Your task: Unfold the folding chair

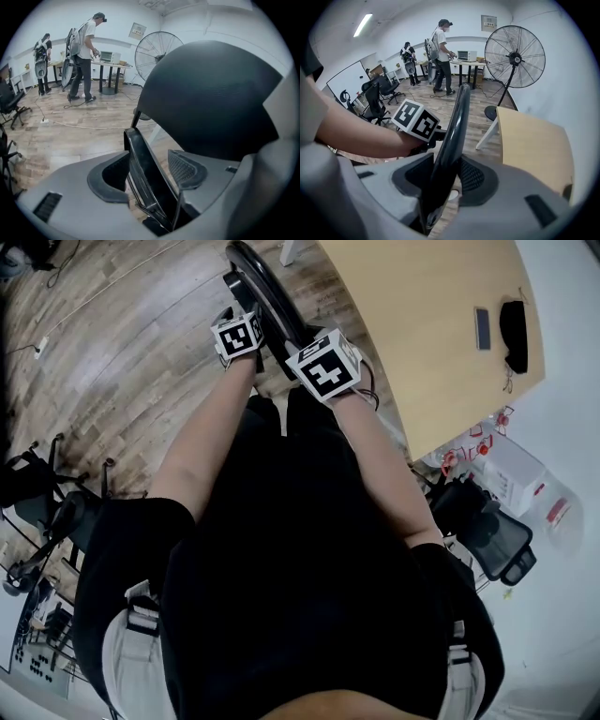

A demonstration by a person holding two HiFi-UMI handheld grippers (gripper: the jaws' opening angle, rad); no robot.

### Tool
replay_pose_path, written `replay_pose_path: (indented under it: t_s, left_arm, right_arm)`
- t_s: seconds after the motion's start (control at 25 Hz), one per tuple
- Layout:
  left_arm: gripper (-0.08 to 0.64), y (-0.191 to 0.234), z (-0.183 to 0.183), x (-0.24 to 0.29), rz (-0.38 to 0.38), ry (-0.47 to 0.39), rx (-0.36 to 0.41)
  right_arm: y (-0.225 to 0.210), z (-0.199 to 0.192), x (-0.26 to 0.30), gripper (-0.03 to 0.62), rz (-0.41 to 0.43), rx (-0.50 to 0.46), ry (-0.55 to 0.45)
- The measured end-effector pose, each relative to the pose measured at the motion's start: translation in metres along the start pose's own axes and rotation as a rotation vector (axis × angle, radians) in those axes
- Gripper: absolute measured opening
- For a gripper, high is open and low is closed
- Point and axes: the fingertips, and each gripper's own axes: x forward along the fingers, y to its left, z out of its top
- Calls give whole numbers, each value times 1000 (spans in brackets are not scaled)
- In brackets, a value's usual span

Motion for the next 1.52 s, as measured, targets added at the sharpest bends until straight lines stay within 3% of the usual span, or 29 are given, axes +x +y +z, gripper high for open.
replay_pose_path:
  t_s: [0.44,0.6,0.8,1.08,1.32,1.52]
  left_arm:
    - [270,1,-10,45,55,83,-164]
    - [265,21,-18,62,140,83,-139]
    - [260,1,-44,72,48,191,-285]
    - [213,-8,-50,77,-6,222,-263]
    - [204,11,-36,63,40,180,-244]
    - [201,23,-38,56,11,180,-266]
  right_arm:
    - [1,1,2,158,12,7,-9]
    - [4,2,3,158,24,4,-11]
    - [5,2,4,158,44,0,-18]
    - [0,-1,5,156,47,24,-24]
    - [-2,-4,7,155,38,37,-25]
    - [2,-5,7,155,37,39,-18]
